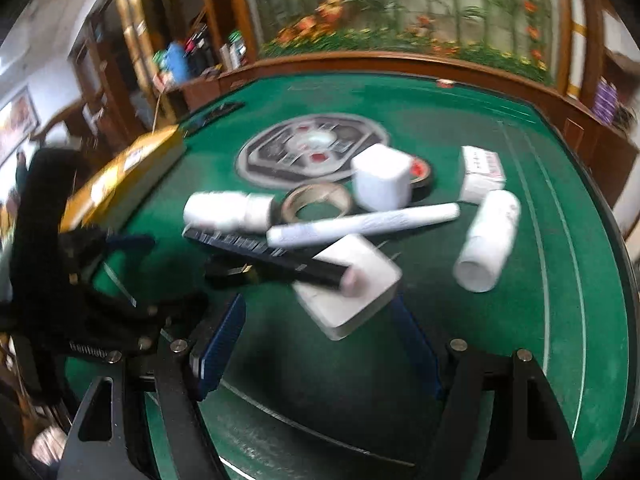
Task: Organize rigid objects
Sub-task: 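Move both tools back over the table and bring the right tool to the pink-capped marker, then grasp the black pink-capped marker with the right tool and lift it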
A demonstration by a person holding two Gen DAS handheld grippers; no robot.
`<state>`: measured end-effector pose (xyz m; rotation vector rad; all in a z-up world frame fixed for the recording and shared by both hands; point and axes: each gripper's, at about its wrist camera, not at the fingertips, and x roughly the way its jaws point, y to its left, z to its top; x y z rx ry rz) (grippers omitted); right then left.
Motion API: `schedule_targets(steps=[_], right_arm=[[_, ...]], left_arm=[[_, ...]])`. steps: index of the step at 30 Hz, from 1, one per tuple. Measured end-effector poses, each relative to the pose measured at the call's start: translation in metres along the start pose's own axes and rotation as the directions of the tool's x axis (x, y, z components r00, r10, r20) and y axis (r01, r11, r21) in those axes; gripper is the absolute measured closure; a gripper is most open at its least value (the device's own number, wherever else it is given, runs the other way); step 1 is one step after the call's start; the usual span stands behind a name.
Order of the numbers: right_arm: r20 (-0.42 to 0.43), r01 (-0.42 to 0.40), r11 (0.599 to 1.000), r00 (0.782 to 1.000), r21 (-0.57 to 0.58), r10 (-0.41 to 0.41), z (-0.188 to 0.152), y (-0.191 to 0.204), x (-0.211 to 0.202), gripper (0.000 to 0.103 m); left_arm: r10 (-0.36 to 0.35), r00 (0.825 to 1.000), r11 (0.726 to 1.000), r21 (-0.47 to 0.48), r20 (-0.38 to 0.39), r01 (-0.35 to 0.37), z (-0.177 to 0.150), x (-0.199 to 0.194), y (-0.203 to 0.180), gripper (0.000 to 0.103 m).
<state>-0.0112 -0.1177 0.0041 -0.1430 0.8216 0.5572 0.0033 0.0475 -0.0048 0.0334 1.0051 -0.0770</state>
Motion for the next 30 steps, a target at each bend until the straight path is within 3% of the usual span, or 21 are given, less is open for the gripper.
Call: schedule_targets(steps=[4, 7, 30], right_arm=[[-0.059, 0.005, 1.000, 0.998, -0.013, -0.006, -0.001, 0.003, 0.012, 0.027], [-0.089, 0.026, 0.999, 0.996, -0.021, -0.028, -0.001, 0.002, 0.016, 0.017], [-0.097, 0.067, 0.997, 0.993, -0.050, -0.071, -0.003, 0.004, 0.022, 0.016]], left_arm=[[0.001, 1.000, 1.000, 0.000, -0.001, -0.001, 0.001, 0.001, 0.000, 0.000], [0.000, 1.000, 1.000, 0.000, 0.000, 0.000, 0.001, 0.000, 0.000, 0.000], [0.000, 1.000, 1.000, 0.000, 0.000, 0.000, 0.001, 0.000, 0.000, 0.000]])
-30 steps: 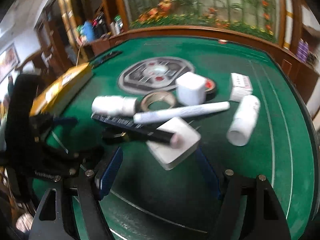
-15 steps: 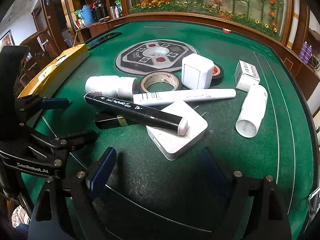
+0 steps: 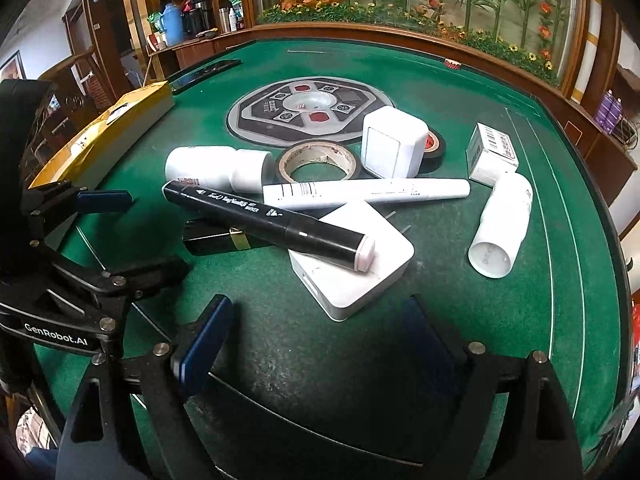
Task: Organize rigid objects
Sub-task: 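Grasp the black pink-capped marker with the right tool and lift it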
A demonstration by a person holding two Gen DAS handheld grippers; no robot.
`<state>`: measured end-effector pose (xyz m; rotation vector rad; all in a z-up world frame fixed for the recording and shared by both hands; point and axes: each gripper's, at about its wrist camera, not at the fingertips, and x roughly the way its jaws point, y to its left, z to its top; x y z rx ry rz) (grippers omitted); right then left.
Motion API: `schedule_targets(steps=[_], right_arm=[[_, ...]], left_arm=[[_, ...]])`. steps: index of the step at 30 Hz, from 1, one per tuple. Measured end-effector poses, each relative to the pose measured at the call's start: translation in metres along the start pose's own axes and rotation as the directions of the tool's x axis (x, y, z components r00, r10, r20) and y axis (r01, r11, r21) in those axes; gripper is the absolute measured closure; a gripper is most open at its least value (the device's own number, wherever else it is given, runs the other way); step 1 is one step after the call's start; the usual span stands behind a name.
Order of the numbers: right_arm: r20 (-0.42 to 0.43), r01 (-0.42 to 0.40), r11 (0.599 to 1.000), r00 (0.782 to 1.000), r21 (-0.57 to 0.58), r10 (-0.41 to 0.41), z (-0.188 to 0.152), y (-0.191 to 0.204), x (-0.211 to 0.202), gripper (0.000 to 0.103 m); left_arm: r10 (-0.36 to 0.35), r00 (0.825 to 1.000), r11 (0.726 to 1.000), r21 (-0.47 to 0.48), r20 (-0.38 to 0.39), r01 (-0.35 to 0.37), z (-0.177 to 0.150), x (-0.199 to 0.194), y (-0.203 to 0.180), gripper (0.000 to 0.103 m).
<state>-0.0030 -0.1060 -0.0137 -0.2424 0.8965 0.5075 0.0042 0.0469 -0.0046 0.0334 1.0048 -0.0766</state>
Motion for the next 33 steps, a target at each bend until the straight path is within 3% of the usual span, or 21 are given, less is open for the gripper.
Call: schedule_targets(steps=[7, 13, 20, 24, 26, 29, 33], right_arm=[[0.008, -0.032, 0.999, 0.999, 0.022, 0.032, -0.001, -0.005, -0.003, 0.016], [0.025, -0.121, 0.989, 0.993, 0.085, 0.120, -0.003, -0.019, -0.012, 0.016], [0.128, -0.167, 0.979, 0.980, 0.116, 0.152, -0.001, -0.028, -0.030, 0.016], [0.192, -0.189, 0.976, 0.967, 0.105, 0.166, 0.007, -0.032, -0.041, 0.027], [0.191, -0.202, 0.972, 0.966, 0.124, 0.176, 0.010, -0.035, -0.040, 0.027], [0.165, -0.238, 0.962, 0.962, 0.133, 0.216, 0.014, -0.033, -0.035, 0.040], [0.140, -0.215, 0.976, 0.968, 0.037, 0.208, 0.024, -0.013, -0.033, 0.048]], left_arm=[[0.000, 1.000, 1.000, 0.000, 0.000, 0.000, 0.000, 0.000, 0.000, 0.000], [0.000, 1.000, 1.000, 0.000, 0.000, 0.000, 0.000, 0.000, 0.000, 0.000], [0.000, 1.000, 1.000, 0.000, 0.000, 0.000, 0.000, 0.001, 0.000, 0.000], [-0.001, 1.000, 1.000, 0.000, 0.000, 0.001, 0.000, 0.000, -0.001, 0.000], [-0.001, 1.000, 1.000, 0.000, 0.000, 0.001, 0.000, 0.001, 0.000, 0.000], [-0.001, 1.000, 1.000, 0.001, 0.000, 0.001, 0.000, 0.000, 0.000, 0.000], [-0.001, 1.000, 1.000, 0.001, 0.001, 0.001, 0.000, 0.001, 0.000, 0.000]])
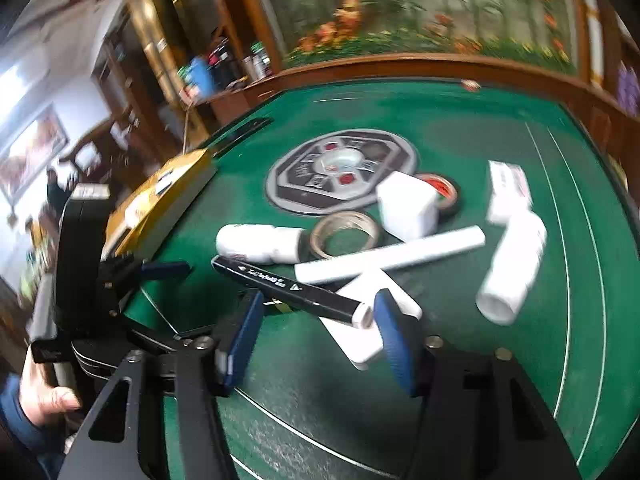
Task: Organize rigid objects
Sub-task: 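Grasp the black pink-capped marker with the right tool and lift it, then grasp the white plastic bottle with the left tool while the right holds the marker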
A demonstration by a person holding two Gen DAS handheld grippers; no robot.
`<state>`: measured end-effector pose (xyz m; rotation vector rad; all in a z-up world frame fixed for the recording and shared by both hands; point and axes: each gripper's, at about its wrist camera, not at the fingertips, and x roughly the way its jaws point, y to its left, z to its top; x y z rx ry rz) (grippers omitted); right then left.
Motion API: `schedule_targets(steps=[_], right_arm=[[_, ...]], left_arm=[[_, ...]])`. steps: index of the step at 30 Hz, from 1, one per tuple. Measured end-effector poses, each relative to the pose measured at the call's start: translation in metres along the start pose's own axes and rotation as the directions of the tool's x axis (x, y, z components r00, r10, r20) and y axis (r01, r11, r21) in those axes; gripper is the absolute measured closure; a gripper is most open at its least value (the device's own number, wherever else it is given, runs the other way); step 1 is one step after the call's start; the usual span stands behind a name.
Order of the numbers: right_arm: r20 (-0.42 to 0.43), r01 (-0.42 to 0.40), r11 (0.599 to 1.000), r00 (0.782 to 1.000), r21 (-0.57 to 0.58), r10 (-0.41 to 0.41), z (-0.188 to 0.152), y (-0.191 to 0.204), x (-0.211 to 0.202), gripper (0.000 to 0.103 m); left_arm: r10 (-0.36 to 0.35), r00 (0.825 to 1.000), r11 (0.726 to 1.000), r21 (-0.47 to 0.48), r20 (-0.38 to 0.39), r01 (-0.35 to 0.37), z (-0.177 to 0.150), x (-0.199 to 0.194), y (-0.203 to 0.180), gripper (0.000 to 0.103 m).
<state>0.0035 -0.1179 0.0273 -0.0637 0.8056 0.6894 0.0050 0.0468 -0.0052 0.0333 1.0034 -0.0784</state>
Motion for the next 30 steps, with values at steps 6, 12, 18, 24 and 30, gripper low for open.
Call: schedule_targets(steps=[6, 12, 18, 24, 30], right_arm=[[-0.056, 0.035, 0.982, 0.997, -0.187, -0.046, 0.019, 0.034, 0.026, 0.048], [-0.179, -0.107, 0.964, 0.982, -0.242, 0.064, 0.008, 0.057, 0.035, 0.079], [-0.146, -0.071, 0.956, 0.989, -0.284, 0.030, 0.018, 0.079, 0.033, 0.068], [-0.201, -0.066, 0.936, 0.980, -0.345, -0.005, 0.023, 0.106, 0.071, 0.064], [-0.236, -0.099, 0.936, 0.972, -0.338, 0.018, 0.012, 0.111, 0.089, 0.089]], left_arm=[[0.012, 1.000, 1.000, -0.018, -0.019, -0.012, -0.002, -0.004, 0.001, 0.001], [-0.024, 0.996, 1.000, 0.010, 0.091, 0.024, -0.022, -0.066, 0.019, 0.001], [-0.062, 0.993, 0.995, -0.076, 0.097, 0.070, -0.039, -0.077, 0.047, 0.011], [-0.059, 0.991, 0.993, -0.095, 0.120, 0.071, -0.042, -0.083, 0.056, 0.017], [-0.061, 0.990, 0.993, -0.094, 0.129, 0.073, -0.038, -0.084, 0.058, 0.017]])
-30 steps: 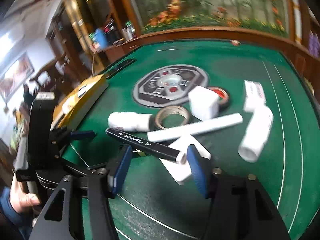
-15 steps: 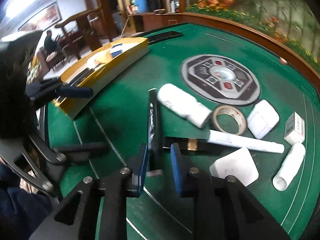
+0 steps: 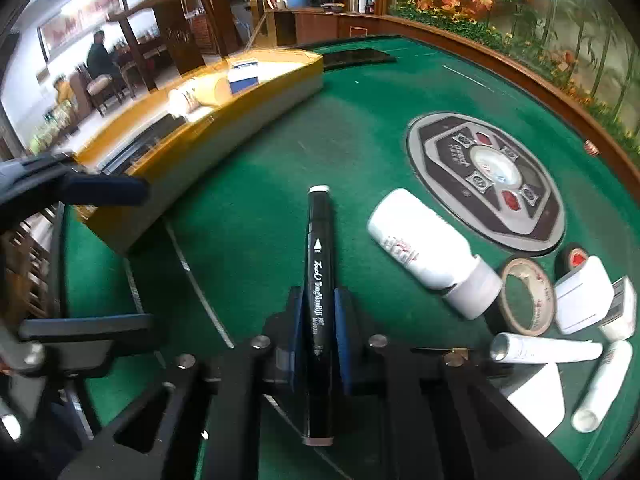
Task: Organize rigid objects
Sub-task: 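Grasp the white plastic bottle with the left tool while the right holds the marker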
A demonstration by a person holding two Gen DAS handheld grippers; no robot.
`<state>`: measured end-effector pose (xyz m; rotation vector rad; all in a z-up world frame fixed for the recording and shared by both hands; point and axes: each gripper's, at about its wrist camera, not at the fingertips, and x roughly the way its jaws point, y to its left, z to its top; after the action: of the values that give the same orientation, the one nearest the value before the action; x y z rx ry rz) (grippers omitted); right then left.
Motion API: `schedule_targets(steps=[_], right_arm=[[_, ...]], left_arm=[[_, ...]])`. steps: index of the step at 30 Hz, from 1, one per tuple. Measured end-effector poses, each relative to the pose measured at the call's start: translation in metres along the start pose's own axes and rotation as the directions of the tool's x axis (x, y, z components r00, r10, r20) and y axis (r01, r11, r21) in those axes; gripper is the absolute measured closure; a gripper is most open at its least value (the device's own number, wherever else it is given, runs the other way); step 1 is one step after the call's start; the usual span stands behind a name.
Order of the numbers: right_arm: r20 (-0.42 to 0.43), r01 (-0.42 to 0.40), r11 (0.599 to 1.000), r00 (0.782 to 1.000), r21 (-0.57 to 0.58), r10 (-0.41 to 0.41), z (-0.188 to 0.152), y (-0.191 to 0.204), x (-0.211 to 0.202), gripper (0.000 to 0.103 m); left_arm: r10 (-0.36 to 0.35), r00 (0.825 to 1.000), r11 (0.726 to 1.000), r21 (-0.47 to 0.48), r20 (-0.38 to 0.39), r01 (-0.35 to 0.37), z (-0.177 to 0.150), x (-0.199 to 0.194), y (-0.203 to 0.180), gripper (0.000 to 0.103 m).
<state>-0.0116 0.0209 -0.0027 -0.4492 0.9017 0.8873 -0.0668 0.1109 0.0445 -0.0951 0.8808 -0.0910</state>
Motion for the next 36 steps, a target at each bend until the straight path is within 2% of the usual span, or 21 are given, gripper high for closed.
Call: schedule_targets(steps=[3, 5, 7, 9, 11, 13, 14, 16, 21, 24, 25, 26, 27, 28, 30, 33, 36], right_arm=[[0.092, -0.152, 0.982, 0.986, 0.113, 0.142, -0.002, -0.025, -0.020, 0.089], [0.186, -0.207, 0.963, 0.967, 0.174, 0.174, -0.003, -0.045, -0.041, 0.089], [0.284, -0.249, 0.940, 0.942, 0.234, 0.179, -0.006, -0.065, -0.062, 0.089], [0.367, -0.247, 0.925, 0.921, 0.290, 0.131, -0.010, -0.083, -0.079, 0.089], [0.423, -0.245, 0.909, 0.902, 0.338, 0.086, -0.016, -0.097, -0.091, 0.089], [0.464, -0.265, 0.876, 0.884, 0.404, 0.053, -0.023, -0.114, -0.099, 0.089], [0.474, -0.274, 0.863, 0.879, 0.425, 0.046, -0.022, -0.120, -0.100, 0.089], [0.491, -0.284, 0.837, 0.871, 0.468, 0.021, -0.027, -0.131, -0.104, 0.089], [0.497, -0.317, 0.799, 0.867, 0.511, 0.026, -0.029, -0.146, -0.104, 0.089], [0.494, -0.316, 0.800, 0.869, 0.510, 0.029, -0.027, -0.145, -0.103, 0.089], [0.493, -0.319, 0.801, 0.869, 0.507, 0.035, -0.027, -0.145, -0.103, 0.089], [0.493, -0.321, 0.800, 0.869, 0.507, 0.036, -0.028, -0.146, -0.103, 0.089], [0.493, -0.319, 0.799, 0.869, 0.509, 0.034, -0.027, -0.146, -0.103, 0.089], [0.490, -0.319, 0.800, 0.871, 0.509, 0.037, -0.026, -0.146, -0.102, 0.089], [0.484, -0.319, 0.798, 0.874, 0.511, 0.039, -0.026, -0.147, -0.101, 0.089], [0.477, -0.322, 0.794, 0.877, 0.516, 0.045, -0.026, -0.149, -0.098, 0.089], [0.472, -0.319, 0.794, 0.880, 0.517, 0.047, -0.025, -0.149, -0.097, 0.089]], left_arm=[[-0.013, 1.000, 1.000, 0.008, -0.001, 0.013, 0.009, 0.002, -0.001, 0.017], [-0.006, 1.000, 0.999, 0.040, 0.001, 0.006, 0.020, 0.002, -0.006, 0.017], [-0.008, 1.000, 0.996, 0.092, 0.002, 0.007, 0.033, 0.003, -0.014, 0.017], [0.006, 1.000, 0.981, 0.195, 0.001, -0.006, 0.051, 0.010, -0.028, 0.017], [-0.014, 0.999, 0.952, 0.306, -0.036, 0.024, 0.064, 0.022, -0.042, 0.017], [0.011, 0.997, 0.916, 0.401, -0.077, 0.020, 0.077, 0.041, -0.051, 0.017], [0.004, 0.992, 0.892, 0.449, -0.124, 0.052, 0.082, 0.052, -0.055, 0.017], [0.027, 0.991, 0.861, 0.506, -0.134, 0.045, 0.091, 0.066, -0.059, 0.017], [0.055, 0.970, 0.789, 0.606, -0.236, 0.102, 0.096, 0.101, -0.077, 0.017], [0.123, 0.964, 0.742, 0.667, -0.237, 0.069, 0.087, 0.118, -0.088, 0.017], [0.148, 0.960, 0.738, 0.673, -0.238, 0.053, 0.083, 0.124, -0.090, 0.015], [0.146, 0.962, 0.747, 0.663, -0.229, 0.044, 0.083, 0.125, -0.088, 0.016], [0.116, 0.966, 0.776, 0.629, -0.230, 0.056, 0.086, 0.124, -0.084, 0.024], [0.103, 0.966, 0.796, 0.602, -0.237, 0.063, 0.087, 0.126, -0.082, 0.042], [0.075, 0.969, 0.845, 0.531, -0.234, 0.063, 0.087, 0.124, -0.075, 0.042], [0.066, 0.976, 0.900, 0.436, -0.205, 0.031, 0.078, 0.117, -0.071, 0.042], [0.023, 0.977, 0.952, 0.303, -0.211, 0.043, 0.065, 0.104, -0.067, 0.042]])
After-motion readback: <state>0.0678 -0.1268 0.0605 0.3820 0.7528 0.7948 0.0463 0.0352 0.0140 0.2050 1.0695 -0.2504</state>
